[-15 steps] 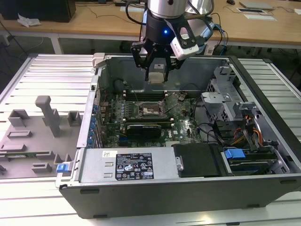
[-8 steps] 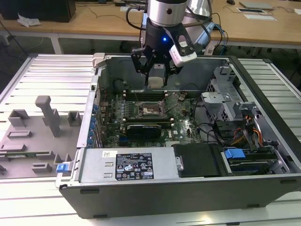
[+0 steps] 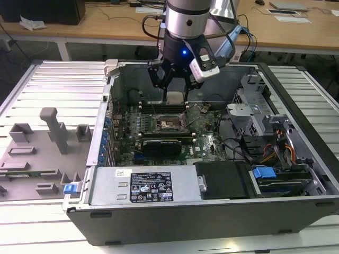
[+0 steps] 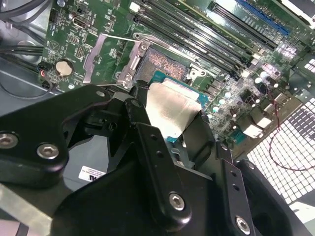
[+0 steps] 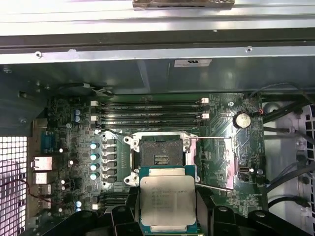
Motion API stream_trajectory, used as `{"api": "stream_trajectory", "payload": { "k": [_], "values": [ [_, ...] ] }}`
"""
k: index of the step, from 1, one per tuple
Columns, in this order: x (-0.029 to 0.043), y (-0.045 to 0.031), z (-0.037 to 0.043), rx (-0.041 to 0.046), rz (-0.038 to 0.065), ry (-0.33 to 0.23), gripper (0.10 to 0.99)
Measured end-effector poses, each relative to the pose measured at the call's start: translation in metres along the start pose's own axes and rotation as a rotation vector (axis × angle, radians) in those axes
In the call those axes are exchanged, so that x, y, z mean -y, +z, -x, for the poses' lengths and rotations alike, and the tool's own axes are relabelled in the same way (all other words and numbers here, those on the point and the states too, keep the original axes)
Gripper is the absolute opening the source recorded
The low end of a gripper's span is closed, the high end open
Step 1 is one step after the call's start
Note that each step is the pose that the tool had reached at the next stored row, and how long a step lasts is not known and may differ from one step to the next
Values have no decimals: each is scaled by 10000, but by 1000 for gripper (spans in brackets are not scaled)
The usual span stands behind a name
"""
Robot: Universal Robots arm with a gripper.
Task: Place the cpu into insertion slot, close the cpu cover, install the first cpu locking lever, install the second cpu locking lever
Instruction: 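Place the cpu into insertion slot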
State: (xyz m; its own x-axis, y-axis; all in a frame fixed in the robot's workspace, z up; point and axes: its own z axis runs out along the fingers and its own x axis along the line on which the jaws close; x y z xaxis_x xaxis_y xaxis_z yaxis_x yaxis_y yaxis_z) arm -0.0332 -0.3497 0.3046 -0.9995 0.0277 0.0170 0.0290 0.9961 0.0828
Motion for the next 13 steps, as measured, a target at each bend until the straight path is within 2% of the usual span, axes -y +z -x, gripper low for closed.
{"api": "stream_trajectory", "payload": {
  "k": [5, 13],
  "values": [
    [1, 9, 0, 37, 7, 451, 541],
    [2, 28, 0, 166, 34, 1995, 541]
  ]
}}
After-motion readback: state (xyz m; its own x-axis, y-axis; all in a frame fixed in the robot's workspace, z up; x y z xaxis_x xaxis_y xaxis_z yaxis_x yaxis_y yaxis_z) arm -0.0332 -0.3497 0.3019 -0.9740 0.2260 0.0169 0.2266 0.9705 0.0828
